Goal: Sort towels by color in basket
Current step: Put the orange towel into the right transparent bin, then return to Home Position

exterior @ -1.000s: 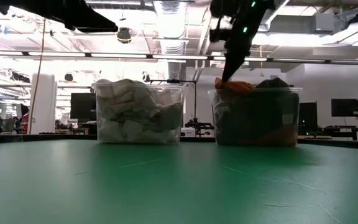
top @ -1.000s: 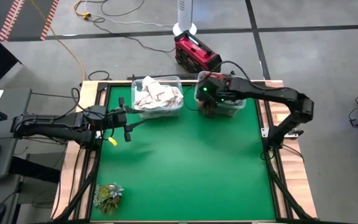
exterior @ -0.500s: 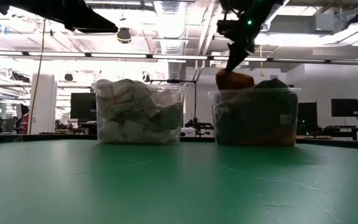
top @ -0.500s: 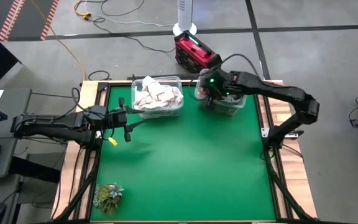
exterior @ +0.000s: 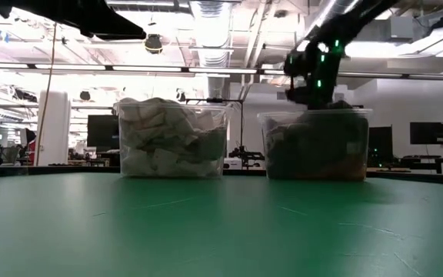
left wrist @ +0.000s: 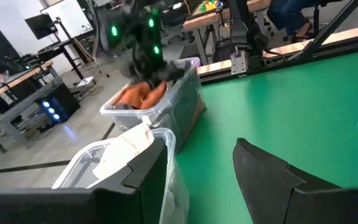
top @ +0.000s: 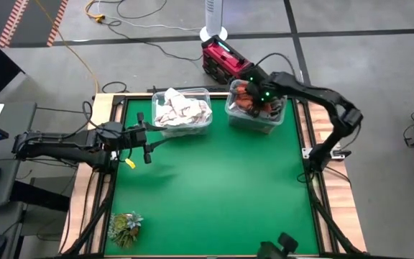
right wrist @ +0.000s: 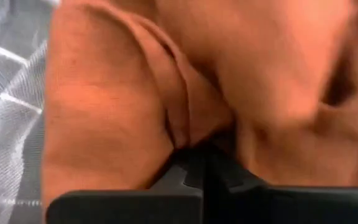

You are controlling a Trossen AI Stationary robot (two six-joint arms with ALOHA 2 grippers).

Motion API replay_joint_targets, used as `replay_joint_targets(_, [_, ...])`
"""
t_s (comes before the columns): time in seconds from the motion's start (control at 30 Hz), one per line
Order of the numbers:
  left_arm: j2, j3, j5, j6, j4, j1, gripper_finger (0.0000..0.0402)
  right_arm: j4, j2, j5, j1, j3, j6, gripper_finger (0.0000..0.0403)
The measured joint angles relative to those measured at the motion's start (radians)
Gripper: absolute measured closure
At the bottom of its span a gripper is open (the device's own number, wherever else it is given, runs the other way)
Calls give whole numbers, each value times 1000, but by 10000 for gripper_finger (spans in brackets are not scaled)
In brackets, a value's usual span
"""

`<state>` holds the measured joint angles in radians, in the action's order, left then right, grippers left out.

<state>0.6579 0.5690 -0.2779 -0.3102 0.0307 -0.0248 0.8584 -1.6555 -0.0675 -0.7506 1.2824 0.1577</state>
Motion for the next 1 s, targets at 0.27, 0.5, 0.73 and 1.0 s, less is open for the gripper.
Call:
replay_joint_targets(0.27, [0,0,0,1,3,0,228,-60,-69,142,43,-11,31,377])
replay_joint_targets(0.5, [0,0,0,5,9,0,228,-39,30,159,93,66,24,335])
replay_joint_targets(0.73, [0,0,4,17,10,0,228,62,140,156,107,115,2,242])
replay_joint_targets(1.0, [-88,0,44,23,11,13,228,-247,503,181,105,-141,-62,176])
